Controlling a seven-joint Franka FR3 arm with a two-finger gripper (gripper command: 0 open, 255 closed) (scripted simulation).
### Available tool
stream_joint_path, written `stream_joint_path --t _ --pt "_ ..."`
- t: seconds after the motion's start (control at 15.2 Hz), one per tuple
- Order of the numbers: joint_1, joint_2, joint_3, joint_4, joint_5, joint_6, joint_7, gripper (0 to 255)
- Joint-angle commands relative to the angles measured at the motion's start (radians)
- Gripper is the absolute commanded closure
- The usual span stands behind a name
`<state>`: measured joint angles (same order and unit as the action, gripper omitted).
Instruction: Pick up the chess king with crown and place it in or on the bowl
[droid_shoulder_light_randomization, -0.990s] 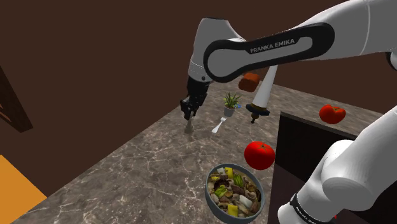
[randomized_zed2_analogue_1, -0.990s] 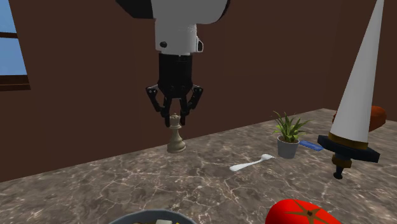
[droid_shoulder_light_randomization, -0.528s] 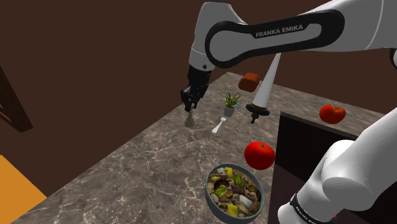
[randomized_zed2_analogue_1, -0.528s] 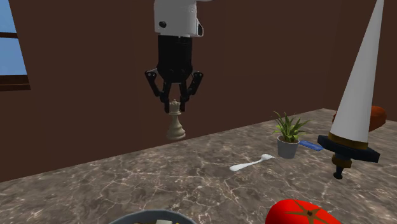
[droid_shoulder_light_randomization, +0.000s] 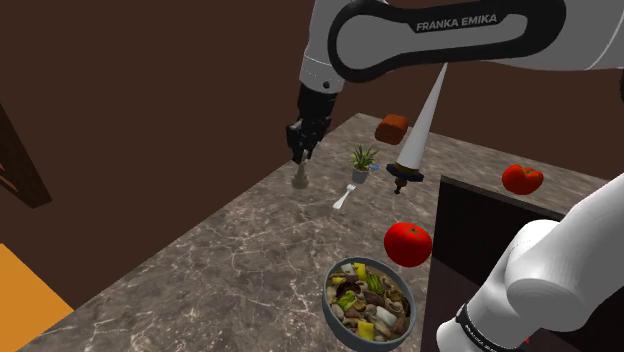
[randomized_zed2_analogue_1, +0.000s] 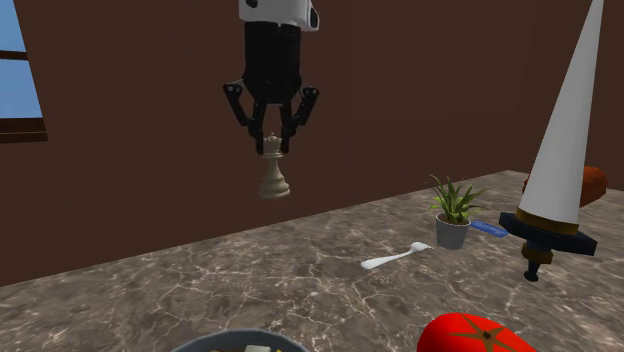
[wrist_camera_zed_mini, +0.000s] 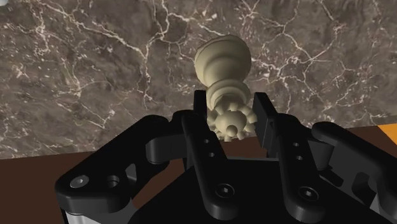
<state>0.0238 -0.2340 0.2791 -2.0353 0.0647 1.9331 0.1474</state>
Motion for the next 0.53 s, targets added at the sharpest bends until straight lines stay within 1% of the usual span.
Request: stream_joint_path --t 0.0,0.46 --pt "0.010 -0.057 0.004 -0.044 0.016 -0.011 0.007 255" --pt "0.071 -0.298 0.031 -0.216 0.084 -0.072 0.058 255"
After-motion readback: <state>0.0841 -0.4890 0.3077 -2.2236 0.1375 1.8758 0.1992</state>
